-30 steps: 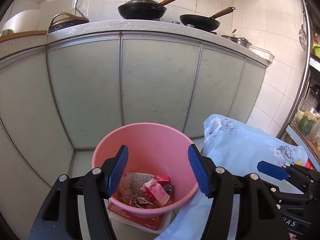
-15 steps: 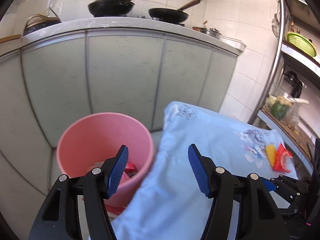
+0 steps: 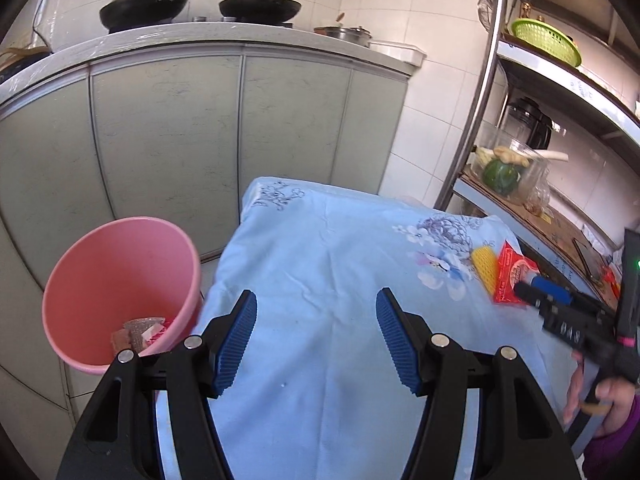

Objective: Collect trash
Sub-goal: 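Move both tools back over the table, then grasp the yellow foam net with the left tool while the right tool grasps the red snack bag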

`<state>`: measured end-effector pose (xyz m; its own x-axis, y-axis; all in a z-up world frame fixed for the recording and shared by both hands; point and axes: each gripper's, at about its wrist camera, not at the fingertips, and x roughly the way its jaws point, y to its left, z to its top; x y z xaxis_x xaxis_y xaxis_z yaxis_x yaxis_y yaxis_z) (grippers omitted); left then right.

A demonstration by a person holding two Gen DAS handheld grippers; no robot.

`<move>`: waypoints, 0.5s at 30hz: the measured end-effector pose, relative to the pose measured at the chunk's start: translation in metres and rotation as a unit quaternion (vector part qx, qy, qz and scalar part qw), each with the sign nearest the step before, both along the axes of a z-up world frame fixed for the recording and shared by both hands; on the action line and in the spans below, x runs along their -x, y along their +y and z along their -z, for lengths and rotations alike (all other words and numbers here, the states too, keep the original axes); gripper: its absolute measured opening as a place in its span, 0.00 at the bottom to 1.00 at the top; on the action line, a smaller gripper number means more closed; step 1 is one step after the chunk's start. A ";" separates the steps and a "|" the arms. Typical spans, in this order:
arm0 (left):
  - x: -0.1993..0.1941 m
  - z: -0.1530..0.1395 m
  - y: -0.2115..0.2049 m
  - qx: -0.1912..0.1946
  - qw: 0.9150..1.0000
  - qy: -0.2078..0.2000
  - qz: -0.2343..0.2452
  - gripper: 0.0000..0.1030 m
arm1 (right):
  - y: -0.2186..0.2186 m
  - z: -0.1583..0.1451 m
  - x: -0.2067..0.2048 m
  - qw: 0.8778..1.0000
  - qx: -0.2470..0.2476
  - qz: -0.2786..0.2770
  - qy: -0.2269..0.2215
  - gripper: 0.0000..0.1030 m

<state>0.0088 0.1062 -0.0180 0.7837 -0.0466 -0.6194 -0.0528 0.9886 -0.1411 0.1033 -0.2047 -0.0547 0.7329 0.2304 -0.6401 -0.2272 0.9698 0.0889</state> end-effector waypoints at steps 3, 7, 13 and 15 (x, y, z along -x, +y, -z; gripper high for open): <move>-0.005 0.003 -0.006 0.001 1.000 0.008 0.006 0.59 | -0.018 0.007 -0.015 1.000 0.000 0.026 0.014 0.46; -0.011 0.006 -0.011 0.000 1.000 0.016 0.010 0.59 | -0.024 0.020 -0.030 0.999 0.001 0.038 0.032 0.46; -0.020 0.012 -0.018 0.001 0.999 0.028 0.019 0.59 | -0.022 0.037 -0.053 0.997 0.000 0.045 0.060 0.46; -0.025 0.014 -0.023 0.001 0.999 0.033 0.027 0.59 | -0.025 0.041 -0.056 0.996 -0.001 0.052 0.069 0.46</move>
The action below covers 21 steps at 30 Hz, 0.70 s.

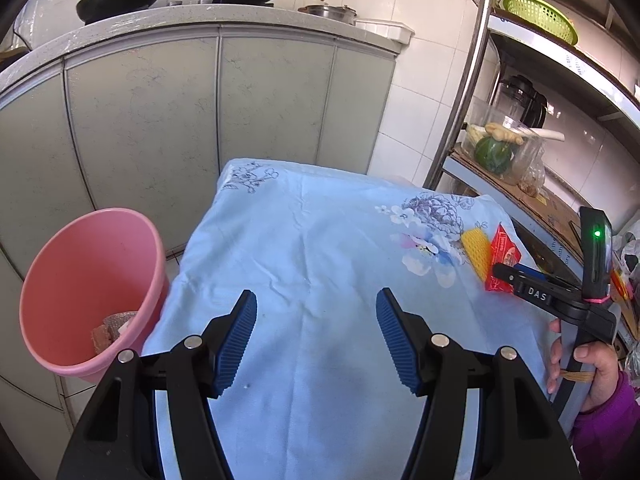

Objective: Collect trash
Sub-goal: 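Grasp the yellow foam net with the left tool while the right tool grasps the red snack bag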

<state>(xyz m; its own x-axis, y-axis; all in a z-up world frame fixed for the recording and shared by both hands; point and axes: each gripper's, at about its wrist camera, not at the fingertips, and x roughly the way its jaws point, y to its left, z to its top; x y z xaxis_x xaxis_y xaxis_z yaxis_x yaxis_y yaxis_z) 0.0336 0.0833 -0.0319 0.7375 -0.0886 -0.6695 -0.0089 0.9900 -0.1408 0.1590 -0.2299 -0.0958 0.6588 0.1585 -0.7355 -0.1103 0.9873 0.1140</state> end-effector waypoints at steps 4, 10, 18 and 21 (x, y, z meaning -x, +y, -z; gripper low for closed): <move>-0.010 0.001 -0.016 -0.004 1.000 0.001 0.019 0.59 | -0.012 0.009 -0.003 1.000 -0.017 0.014 0.015 0.46; -0.028 -0.002 -0.044 -0.010 0.999 -0.001 0.052 0.59 | -0.023 0.010 -0.002 0.998 -0.062 0.009 0.014 0.31; -0.057 0.004 -0.080 0.012 0.995 0.012 0.094 0.59 | -0.041 0.000 0.017 0.994 -0.101 0.028 -0.027 0.14; -0.075 0.010 -0.100 0.030 0.992 0.024 0.118 0.59 | -0.050 -0.003 0.025 0.991 -0.116 0.044 -0.045 0.14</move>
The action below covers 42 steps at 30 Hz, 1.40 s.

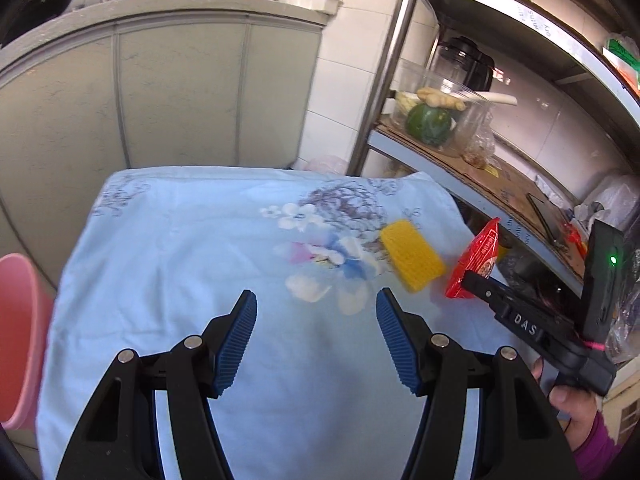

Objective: Collect trash
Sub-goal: 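Grasp the yellow foam net with the left tool while the right tool grasps the red snack bag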

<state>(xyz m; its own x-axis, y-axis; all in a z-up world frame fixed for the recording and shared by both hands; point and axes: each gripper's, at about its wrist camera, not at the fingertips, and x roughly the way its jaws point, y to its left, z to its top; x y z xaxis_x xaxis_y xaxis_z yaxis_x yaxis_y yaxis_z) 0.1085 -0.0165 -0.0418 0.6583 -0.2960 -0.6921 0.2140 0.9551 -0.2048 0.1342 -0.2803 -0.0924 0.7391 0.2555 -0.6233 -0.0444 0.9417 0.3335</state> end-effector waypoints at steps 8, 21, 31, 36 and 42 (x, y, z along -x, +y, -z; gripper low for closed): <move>-0.044 0.024 -0.055 0.034 0.998 0.044 0.040 0.59 | -0.015 0.004 -0.001 0.999 -0.033 0.028 0.006 0.14; -0.091 0.051 -0.120 -0.032 0.997 0.061 0.034 0.59 | -0.015 0.003 0.001 0.999 -0.026 0.038 0.005 0.14; -0.103 0.060 -0.131 -0.027 0.995 0.092 0.029 0.38 | -0.017 0.007 -0.003 0.998 -0.032 0.043 0.017 0.14; -0.100 0.057 -0.132 -0.033 0.996 0.081 0.031 0.14 | -0.018 0.007 -0.004 0.998 -0.033 0.043 0.020 0.14; -0.097 0.056 -0.130 -0.035 0.997 0.071 0.025 0.08 | -0.018 0.008 -0.004 0.998 -0.036 0.044 0.021 0.14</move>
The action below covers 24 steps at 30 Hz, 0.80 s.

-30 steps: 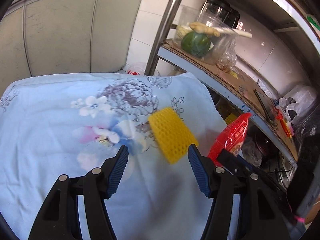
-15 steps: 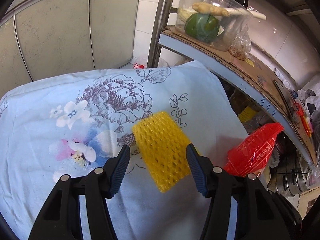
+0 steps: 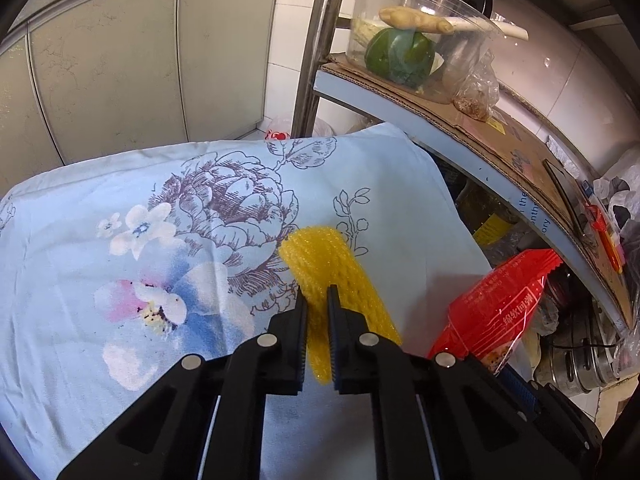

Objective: Collect trash
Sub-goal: 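Grasp the yellow foam net with the left tool while the right tool grasps the red snack bag, then carry the yellow foam net and red snack bag with both tools over the pink bucket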

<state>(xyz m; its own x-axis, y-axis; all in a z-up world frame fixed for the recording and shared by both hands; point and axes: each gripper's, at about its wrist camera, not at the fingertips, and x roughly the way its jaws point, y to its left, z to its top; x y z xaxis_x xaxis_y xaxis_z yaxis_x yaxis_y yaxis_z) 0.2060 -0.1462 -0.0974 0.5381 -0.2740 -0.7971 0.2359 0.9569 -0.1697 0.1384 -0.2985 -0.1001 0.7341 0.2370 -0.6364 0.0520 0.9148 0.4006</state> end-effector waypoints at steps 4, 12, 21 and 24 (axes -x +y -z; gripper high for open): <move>0.003 -0.003 0.007 0.001 1.000 -0.005 -0.009 0.08 | 0.000 0.000 0.000 1.000 -0.001 0.000 0.000 0.14; 0.021 -0.027 0.029 -0.003 0.999 -0.042 -0.026 0.08 | 0.000 0.000 0.000 1.000 -0.001 -0.003 -0.001 0.14; 0.057 -0.055 0.085 -0.004 0.994 -0.077 -0.072 0.08 | 0.007 -0.002 -0.001 1.000 0.005 -0.021 -0.003 0.14; 0.068 -0.061 0.104 0.002 0.993 -0.080 -0.089 0.08 | 0.006 0.000 -0.002 1.000 0.000 -0.020 0.000 0.14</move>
<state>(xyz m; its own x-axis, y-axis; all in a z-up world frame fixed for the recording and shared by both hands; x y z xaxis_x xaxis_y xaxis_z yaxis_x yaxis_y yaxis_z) 0.1376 -0.0423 -0.0359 0.6985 -0.1652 -0.6962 0.0866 0.9853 -0.1469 0.1403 -0.2926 -0.0997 0.7241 0.2657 -0.6364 0.0160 0.9161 0.4007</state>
